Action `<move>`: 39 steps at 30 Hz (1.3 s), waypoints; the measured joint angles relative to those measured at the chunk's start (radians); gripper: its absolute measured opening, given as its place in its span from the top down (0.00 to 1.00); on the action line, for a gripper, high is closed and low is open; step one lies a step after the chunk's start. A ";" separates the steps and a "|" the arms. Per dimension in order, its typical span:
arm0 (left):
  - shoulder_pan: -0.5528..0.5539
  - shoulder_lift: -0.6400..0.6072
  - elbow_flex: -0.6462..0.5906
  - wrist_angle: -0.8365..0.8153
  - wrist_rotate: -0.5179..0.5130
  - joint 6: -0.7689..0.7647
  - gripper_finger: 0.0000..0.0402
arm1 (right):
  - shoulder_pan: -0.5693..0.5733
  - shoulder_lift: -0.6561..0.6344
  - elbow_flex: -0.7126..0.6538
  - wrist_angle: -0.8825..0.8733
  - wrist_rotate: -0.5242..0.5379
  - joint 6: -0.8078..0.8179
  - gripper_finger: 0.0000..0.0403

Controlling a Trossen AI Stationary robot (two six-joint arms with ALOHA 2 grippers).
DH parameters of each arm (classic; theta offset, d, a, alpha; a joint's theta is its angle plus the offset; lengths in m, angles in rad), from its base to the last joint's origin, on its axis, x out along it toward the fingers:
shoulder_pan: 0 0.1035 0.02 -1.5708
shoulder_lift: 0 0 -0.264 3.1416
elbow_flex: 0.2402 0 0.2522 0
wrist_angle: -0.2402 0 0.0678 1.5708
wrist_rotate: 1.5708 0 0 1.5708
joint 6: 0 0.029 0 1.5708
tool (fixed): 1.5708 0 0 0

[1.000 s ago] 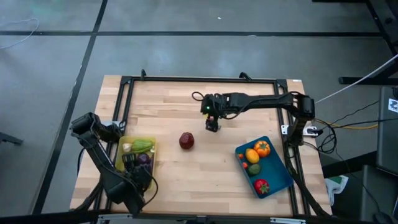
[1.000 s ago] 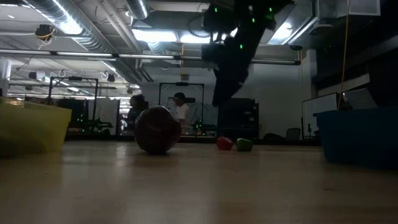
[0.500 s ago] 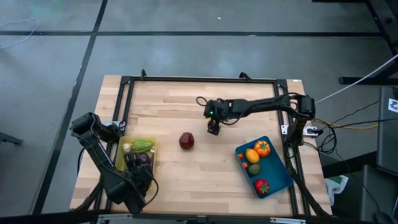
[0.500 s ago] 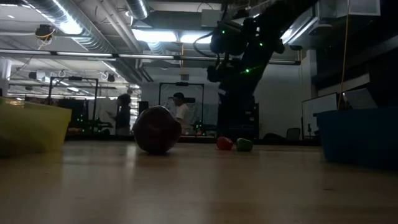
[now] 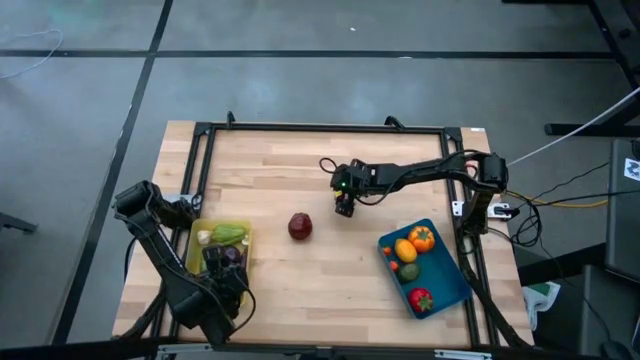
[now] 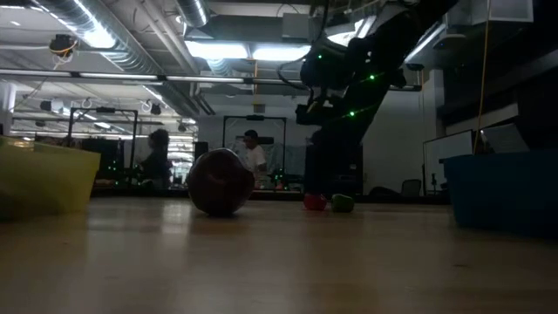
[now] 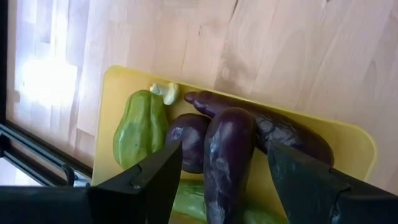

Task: Sort produce into baskets
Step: Put the red chili pepper into the yellow bin

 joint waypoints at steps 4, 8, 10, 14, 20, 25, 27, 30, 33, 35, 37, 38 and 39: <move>0.000 0.000 0.000 0.000 0.000 -0.001 0.42 | 0.000 0.000 -0.026 0.021 -0.008 0.004 0.20; 0.000 0.000 0.000 0.002 -0.002 -0.003 0.42 | -0.001 0.000 -0.055 0.023 -0.013 0.021 0.20; 0.000 0.000 0.000 0.002 -0.003 -0.003 0.42 | -0.001 0.001 -0.060 0.020 -0.014 0.022 0.20; 0.000 0.000 0.000 0.002 -0.011 -0.002 0.42 | -0.001 0.001 -0.060 0.039 -0.014 0.020 0.20; 0.000 0.000 0.000 0.003 -0.030 -0.003 0.42 | -0.001 0.002 -0.060 0.079 -0.016 0.019 0.20; 0.000 0.000 0.000 0.004 -0.030 -0.009 0.42 | -0.002 0.018 -0.060 0.086 -0.015 0.018 0.20; 0.000 0.000 0.000 0.004 -0.029 -0.011 0.42 | -0.002 0.040 -0.060 0.093 -0.017 0.018 0.20; 0.000 0.000 0.000 0.007 -0.030 -0.012 0.42 | 0.000 0.058 -0.059 0.118 -0.030 0.018 0.21; 0.001 0.000 0.000 0.014 -0.030 -0.011 0.42 | 0.001 0.060 -0.059 0.127 -0.033 0.017 0.26; 0.005 0.000 0.000 0.025 -0.035 -0.007 0.42 | 0.001 0.060 -0.059 0.127 -0.035 0.018 0.31; 0.011 0.000 0.000 0.036 -0.043 -0.004 0.42 | 0.001 0.060 -0.059 0.127 -0.040 0.018 0.38; 0.014 0.000 0.000 0.036 -0.050 -0.005 0.42 | 0.002 0.060 -0.059 0.128 -0.044 0.018 0.42; 0.018 0.000 0.000 0.036 -0.053 -0.005 0.42 | 0.002 0.060 -0.059 0.127 -0.052 0.018 0.45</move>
